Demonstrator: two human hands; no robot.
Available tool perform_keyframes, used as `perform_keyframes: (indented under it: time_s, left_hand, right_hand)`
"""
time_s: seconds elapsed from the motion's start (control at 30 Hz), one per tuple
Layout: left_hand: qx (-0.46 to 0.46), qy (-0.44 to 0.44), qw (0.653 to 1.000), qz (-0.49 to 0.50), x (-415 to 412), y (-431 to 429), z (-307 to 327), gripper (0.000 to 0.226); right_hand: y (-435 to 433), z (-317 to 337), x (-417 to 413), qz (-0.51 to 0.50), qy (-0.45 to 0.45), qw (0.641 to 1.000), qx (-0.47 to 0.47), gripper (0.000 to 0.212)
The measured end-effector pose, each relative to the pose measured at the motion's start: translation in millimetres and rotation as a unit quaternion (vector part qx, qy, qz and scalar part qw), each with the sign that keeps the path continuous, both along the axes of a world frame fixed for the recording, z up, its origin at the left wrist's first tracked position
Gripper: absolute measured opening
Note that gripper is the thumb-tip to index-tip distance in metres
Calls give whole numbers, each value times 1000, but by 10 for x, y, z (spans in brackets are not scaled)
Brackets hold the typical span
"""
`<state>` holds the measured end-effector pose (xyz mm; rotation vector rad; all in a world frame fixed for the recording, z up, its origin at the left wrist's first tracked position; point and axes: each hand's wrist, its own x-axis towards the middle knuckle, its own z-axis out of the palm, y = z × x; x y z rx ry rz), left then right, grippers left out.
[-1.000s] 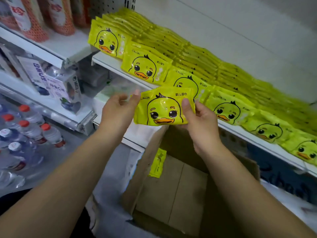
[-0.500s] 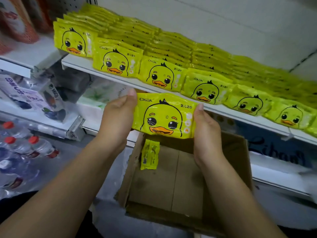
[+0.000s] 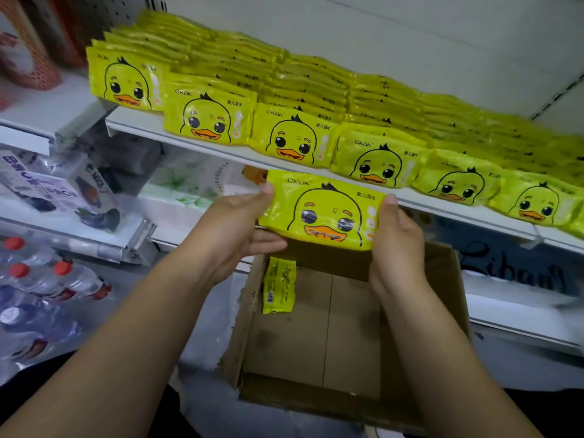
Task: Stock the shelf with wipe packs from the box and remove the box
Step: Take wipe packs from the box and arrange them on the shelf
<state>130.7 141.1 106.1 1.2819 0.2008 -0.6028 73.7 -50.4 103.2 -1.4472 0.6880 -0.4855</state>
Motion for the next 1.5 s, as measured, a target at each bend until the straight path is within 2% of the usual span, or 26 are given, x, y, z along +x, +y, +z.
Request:
perform_keyframes:
  time_s: [0.07, 0.13, 0.2, 0.27, 0.37, 0.47, 0.6, 0.7, 0.83, 0.93, 1.03, 1.1, 1.13, 1.2, 1.23, 1.27, 1.33, 1.4, 1.5]
  left_hand:
    - [-8, 1, 1000, -28, -86, -28, -1, 30]
    - [-22, -1, 1000, -12, -125, -50, -23, 21]
    - [-49, 0, 999, 13, -120, -34, -51, 23]
    - [-61, -9, 997, 36, -111, -2, -79, 27]
    - [-58, -12, 995, 77, -83, 55, -129, 28]
    - [-59, -7, 992, 108, -52, 131, -160, 39]
    - [-54, -42, 990, 122, -43, 233, -115, 26]
    - [-55, -63, 985, 149, 10, 343, -90, 26]
    - [-56, -85, 976, 194, 129, 575, -89, 26]
    - [-49, -123, 967, 218, 248, 815, -66, 24]
    - [-18, -148, 963, 224, 322, 1020, -124, 22]
    - [-9, -143, 963, 227, 362, 1116, -228, 25]
    - [-10, -137, 963, 233, 375, 1149, -278, 30]
    - [-13, -128, 960, 249, 434, 1207, -339, 35]
    - [-13, -127, 957, 259, 476, 1236, -348, 33]
    - [-14, -126, 954, 273, 517, 1267, -356, 31]
    - [-38, -116, 939, 323, 599, 1335, -368, 29]
    - [-88, -98, 911, 391, 674, 1400, -378, 37]
    - [-77, -81, 901, 419, 810, 1463, -407, 40]
  right_hand:
    - [-83, 0, -21, 16, 19, 999, 44, 40]
    - [-112, 12, -55, 41, 18, 989, 139, 31]
    - [-100, -8, -91, 76, 0, 971, 227, 26]
    - [-70, -81, -125, 106, -9, 962, 253, 26]
    - [2, -139, -126, 117, -11, 961, 250, 28]
    - [84, -98, -74, 114, -24, 962, 245, 29]
    - [226, -39, 32, 119, -63, 969, 208, 30]
    - [356, -10, 109, 144, -94, 965, 200, 31]
    - [513, 39, 260, 221, -101, 952, 188, 28]
    - [548, 176, 466, 300, -56, 939, 157, 32]
    - [584, 386, 689, 384, 20, 920, 73, 33]
    - [647, 522, 832, 455, 78, 886, -47, 41]
    - [695, 574, 930, 488, 117, 854, -136, 48]
    - [825, 635, 1159, 528, 174, 767, -320, 69]
    - [885, 640, 1298, 540, 179, 727, -385, 74]
    - [966, 642, 1421, 550, 171, 701, -420, 69]
    - [1168, 630, 1641, 555, 153, 689, -440, 53]
    - [1378, 611, 1907, 543, 136, 692, -456, 43]
    - [1677, 522, 2410, 510, 85, 704, -486, 55]
